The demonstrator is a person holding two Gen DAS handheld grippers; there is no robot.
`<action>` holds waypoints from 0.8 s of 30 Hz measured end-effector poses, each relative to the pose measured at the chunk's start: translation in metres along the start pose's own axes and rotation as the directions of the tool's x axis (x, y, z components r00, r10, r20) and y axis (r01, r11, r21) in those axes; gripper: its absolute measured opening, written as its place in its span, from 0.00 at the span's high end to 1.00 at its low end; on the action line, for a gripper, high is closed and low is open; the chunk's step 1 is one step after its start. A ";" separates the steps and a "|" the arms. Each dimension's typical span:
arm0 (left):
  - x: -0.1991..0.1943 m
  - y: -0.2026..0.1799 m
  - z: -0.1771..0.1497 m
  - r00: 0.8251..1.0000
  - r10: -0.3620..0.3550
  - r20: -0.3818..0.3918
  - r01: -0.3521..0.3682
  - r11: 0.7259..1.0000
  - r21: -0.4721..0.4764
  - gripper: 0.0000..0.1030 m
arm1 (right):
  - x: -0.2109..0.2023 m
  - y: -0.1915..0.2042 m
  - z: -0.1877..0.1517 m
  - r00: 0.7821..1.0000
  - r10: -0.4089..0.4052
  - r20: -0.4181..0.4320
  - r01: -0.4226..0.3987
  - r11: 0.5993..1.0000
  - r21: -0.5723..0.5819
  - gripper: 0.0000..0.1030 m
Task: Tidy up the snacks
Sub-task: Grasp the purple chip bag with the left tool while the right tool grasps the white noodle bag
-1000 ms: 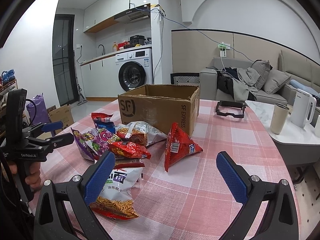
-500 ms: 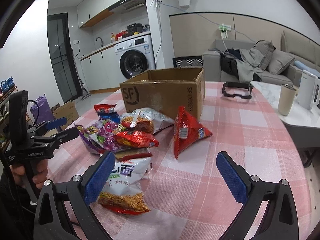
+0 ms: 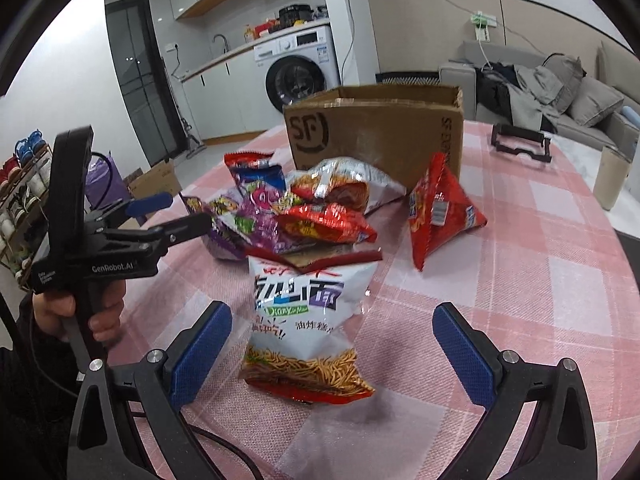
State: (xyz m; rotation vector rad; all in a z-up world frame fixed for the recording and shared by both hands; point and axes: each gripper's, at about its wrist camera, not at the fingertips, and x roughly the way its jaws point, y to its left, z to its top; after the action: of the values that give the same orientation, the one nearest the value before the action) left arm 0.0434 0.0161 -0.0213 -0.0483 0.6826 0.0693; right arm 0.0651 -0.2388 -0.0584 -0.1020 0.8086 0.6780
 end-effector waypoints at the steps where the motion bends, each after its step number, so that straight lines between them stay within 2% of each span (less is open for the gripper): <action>1: 0.003 0.000 0.001 1.000 -0.002 -0.008 0.002 1.000 0.004 0.01 | 0.003 0.000 0.000 1.000 0.009 -0.006 -0.009 1.000 0.004 0.01; 5: 0.017 -0.001 0.003 0.998 0.013 -0.058 -0.012 1.000 0.016 0.01 | 0.011 0.001 0.001 0.999 0.036 -0.026 -0.036 0.999 0.004 0.02; 8: 0.026 -0.001 0.005 0.996 0.001 -0.090 -0.001 1.000 0.003 0.01 | 0.017 0.002 0.003 0.998 0.048 -0.047 -0.048 0.999 0.003 0.08; 10: 0.031 -0.001 0.006 0.995 -0.004 -0.103 0.004 1.000 -0.006 0.01 | 0.021 0.002 0.004 0.996 0.061 -0.060 -0.061 0.998 0.011 0.17; 11: 0.033 -0.001 0.007 0.994 -0.007 -0.109 0.007 1.000 -0.006 0.02 | 0.023 0.001 0.005 0.995 0.071 -0.066 -0.070 0.997 0.017 0.19; 14: 0.038 0.000 0.008 0.993 -0.037 -0.116 0.036 0.999 -0.011 0.14 | 0.025 0.000 0.005 0.993 0.094 -0.071 -0.092 0.995 0.026 0.24; 16: 0.040 0.000 0.009 0.990 -0.073 -0.118 0.072 0.997 -0.012 0.28 | 0.027 0.000 0.006 0.991 0.114 -0.075 -0.112 0.993 0.035 0.29; 17: 0.041 -0.001 0.009 0.989 -0.090 -0.118 0.089 0.996 -0.011 0.32 | 0.028 -0.001 0.006 0.989 0.126 -0.080 -0.124 0.992 0.039 0.30; 18: 0.041 -0.002 0.009 0.987 -0.112 -0.118 0.111 0.994 -0.011 0.41 | 0.029 -0.001 0.006 0.988 0.131 -0.086 -0.128 0.991 0.041 0.32; 19: 0.042 -0.003 0.009 0.983 -0.138 -0.120 0.138 0.990 -0.009 0.51 | 0.029 -0.001 0.005 0.987 0.132 -0.086 -0.129 0.991 0.042 0.37; 21: 0.043 -0.006 0.008 0.981 -0.149 -0.121 0.150 0.989 -0.005 0.56 | 0.030 -0.001 0.005 0.987 0.129 -0.091 -0.126 0.991 0.042 0.43; 24: 0.043 -0.007 0.007 0.979 -0.168 -0.119 0.169 0.986 -0.006 0.60 | 0.028 -0.002 0.004 0.988 0.131 -0.085 -0.128 0.991 0.043 0.45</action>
State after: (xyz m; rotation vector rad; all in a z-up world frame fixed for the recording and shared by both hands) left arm 0.0815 0.0116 -0.0423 -0.1064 0.7955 -0.0987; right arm 0.0826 -0.2241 -0.0752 -0.0461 0.9179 0.7851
